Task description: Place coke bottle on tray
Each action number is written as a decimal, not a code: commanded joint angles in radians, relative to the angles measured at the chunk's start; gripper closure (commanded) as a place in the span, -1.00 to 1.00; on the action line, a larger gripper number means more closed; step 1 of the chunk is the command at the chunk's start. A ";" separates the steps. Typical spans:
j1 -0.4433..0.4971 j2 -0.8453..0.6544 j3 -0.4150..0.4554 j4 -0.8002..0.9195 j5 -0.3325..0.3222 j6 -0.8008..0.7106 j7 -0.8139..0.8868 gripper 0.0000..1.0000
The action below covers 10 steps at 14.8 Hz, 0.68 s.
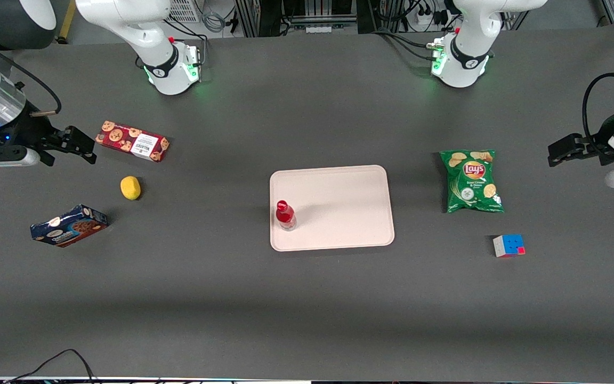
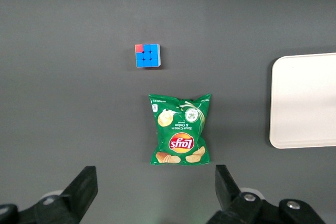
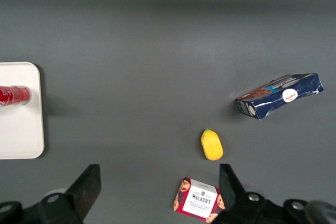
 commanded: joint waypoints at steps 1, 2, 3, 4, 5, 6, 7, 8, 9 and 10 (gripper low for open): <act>0.000 -0.007 -0.005 -0.005 0.026 -0.019 -0.027 -1.00; 0.000 -0.005 -0.006 -0.002 0.026 -0.041 -0.022 -1.00; 0.001 -0.005 -0.006 0.001 0.026 -0.050 -0.019 -1.00; 0.001 0.001 -0.008 0.008 0.026 -0.062 -0.021 -1.00; 0.000 0.010 -0.006 0.011 0.026 -0.070 -0.024 -1.00; 0.000 0.016 -0.008 0.012 0.026 -0.072 -0.024 -1.00; 0.001 0.019 -0.008 0.014 0.026 -0.072 -0.019 -1.00; 0.003 0.025 -0.006 0.015 0.026 -0.072 -0.019 -1.00; 0.001 0.034 -0.006 0.026 0.026 -0.072 -0.019 -1.00; 0.001 0.045 -0.006 0.041 0.026 -0.072 -0.019 -1.00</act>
